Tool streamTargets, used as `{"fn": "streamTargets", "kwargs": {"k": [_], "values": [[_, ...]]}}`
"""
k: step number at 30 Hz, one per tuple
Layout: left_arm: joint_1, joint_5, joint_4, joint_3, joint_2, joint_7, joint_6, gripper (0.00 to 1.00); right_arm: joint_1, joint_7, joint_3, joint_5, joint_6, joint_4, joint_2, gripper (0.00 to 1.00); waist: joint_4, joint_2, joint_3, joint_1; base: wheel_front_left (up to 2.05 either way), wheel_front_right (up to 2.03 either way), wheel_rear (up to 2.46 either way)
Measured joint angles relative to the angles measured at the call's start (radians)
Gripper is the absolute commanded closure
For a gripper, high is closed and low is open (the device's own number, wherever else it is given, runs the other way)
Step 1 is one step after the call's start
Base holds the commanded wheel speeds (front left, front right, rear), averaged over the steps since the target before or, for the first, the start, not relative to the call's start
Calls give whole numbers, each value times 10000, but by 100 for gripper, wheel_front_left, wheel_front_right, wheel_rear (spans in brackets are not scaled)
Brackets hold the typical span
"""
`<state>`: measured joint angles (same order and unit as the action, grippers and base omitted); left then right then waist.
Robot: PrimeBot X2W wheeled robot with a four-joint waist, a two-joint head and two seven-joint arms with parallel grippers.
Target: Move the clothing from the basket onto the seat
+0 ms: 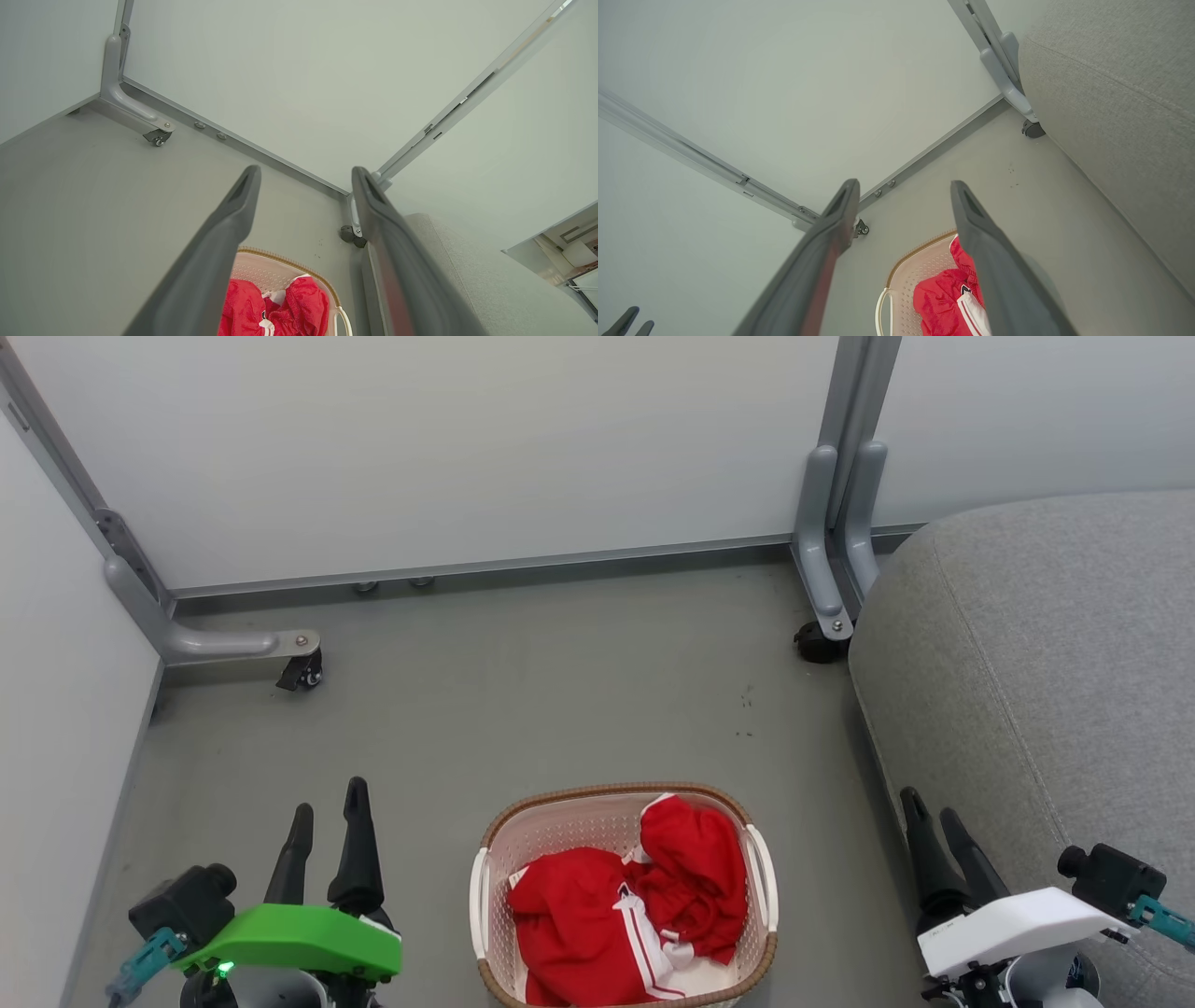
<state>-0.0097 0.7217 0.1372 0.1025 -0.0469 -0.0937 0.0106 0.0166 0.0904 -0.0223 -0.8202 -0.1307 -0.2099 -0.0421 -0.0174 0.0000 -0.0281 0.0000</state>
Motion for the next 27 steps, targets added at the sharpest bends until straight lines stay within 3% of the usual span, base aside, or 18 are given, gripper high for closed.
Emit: {"fn": "streamTargets", "kwargs": {"k": [10,27], "values": [[18,-1221,-19,305,-27,-301,416,0,-66,324,-198,1225,0,182,-13,0,-26,0,-47,0,0,0,0],[220,-3009,-2,731,-90,-725,600,0,-262,750,-472,3436,0,533,-96,0,-111,0,-236,0,0,0,0]]}}
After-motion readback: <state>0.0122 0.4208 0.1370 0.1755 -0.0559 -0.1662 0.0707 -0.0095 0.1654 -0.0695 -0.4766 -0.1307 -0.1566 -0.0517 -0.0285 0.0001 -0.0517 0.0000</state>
